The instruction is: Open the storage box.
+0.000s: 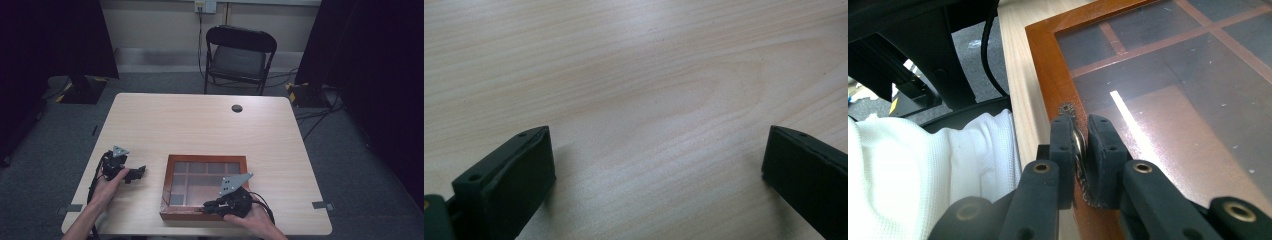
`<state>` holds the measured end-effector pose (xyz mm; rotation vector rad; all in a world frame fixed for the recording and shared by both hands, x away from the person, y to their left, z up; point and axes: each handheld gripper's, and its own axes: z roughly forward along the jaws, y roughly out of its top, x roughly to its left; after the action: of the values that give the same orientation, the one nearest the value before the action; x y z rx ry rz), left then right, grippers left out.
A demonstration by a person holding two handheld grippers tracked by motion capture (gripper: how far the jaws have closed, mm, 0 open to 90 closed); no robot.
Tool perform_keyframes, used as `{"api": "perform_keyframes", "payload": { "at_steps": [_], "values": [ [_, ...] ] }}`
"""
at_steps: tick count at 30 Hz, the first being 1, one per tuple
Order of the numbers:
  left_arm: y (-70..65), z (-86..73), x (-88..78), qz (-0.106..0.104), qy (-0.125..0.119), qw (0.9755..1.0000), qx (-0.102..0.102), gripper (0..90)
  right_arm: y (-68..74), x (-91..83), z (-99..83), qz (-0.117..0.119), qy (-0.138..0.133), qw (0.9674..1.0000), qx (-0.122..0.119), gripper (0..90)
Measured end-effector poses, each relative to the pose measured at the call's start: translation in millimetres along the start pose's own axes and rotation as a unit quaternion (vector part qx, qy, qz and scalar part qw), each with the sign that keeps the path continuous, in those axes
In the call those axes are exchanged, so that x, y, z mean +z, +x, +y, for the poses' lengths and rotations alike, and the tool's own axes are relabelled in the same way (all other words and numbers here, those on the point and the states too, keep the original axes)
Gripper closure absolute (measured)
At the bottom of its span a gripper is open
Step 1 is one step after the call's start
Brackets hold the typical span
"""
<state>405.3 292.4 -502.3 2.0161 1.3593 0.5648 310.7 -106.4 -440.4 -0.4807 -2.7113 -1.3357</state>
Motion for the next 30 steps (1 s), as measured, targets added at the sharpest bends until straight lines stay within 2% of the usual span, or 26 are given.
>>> {"api": "perform_keyframes", "payload": {
  "at_steps": [5, 8, 11, 12, 13, 16, 17, 18, 22, 27, 30],
  "values": [
    [-1.3, 0.7, -3.3, 0.004, 0.004, 1.0, -0.001, 4.2, 0.7, -0.3, 1.0, 0.0, -0.001, 1.0, -0.004, 82.5],
    [-2.5, 1.1, -5.8, 0.003, -0.002, 1.0, 0.0, 16.7, -0.1, -3.2, 3.0, 0.003, -0.003, 1.0, -0.008, 82.6],
    [-4.7, 1.6, -6.7, 0.004, -0.002, 0.9999, 0.01, 16.2, -1.4, -8.0, 5.9, 0.009, -0.012, 0.9999, -0.002, 82.7],
    [-6.0, 1.7, -6.9, -0.001, -0.003, 0.9999, 0.01, 16.3, -1.5, -9.1, 7.0, 0.009, -0.014, 0.9999, -0.003, 82.7],
    [-6.3, 2.2, -8.2, -0.005, 0.002, 0.9998, 0.019, 16.4, -1.2, -9.4, 7.9, 0.008, -0.014, 0.9999, -0.006, 82.8],
    [-11.3, 3.0, -11.5, -0.024, 0.0, 0.9995, 0.022, 16.4, -1.0, -9.5, 9.8, 0.01, -0.01, 0.9999, -0.005, 82.9],
    [-12.7, 3.7, -14.5, -0.035, -0.003, 0.999, 0.027, 16.3, -1.3, -9.9, 10.5, 0.01, -0.009, 0.9999, -0.006, 82.9],
    [-14.7, 3.9, -15.9, -0.041, -0.013, 0.9988, 0.022, 16.1, -1.6, -11.1, 11.5, 0.011, -0.009, 0.9999, -0.006, 82.9],
    [-21.4, 5.9, -25.8, -0.06, -0.03, 0.9974, 0.026, 16.1, -2.8, -17.1, 16.6, 0.014, -0.016, 0.9998, -0.006, 82.9],
    [-29.8, 7.4, -29.6, -0.078, -0.035, 0.9958, 0.034, 15.8, -3.2, -21.4, 23.7, 0.014, -0.013, 0.9998, -0.009, 82.9],
    [-34.2, 8.6, -31.9, -0.083, -0.042, 0.9946, 0.045, 15.8, -3.3, -23.3, 26.7, 0.014, -0.013, 0.9998, -0.008, 82.8]
  ]
}}
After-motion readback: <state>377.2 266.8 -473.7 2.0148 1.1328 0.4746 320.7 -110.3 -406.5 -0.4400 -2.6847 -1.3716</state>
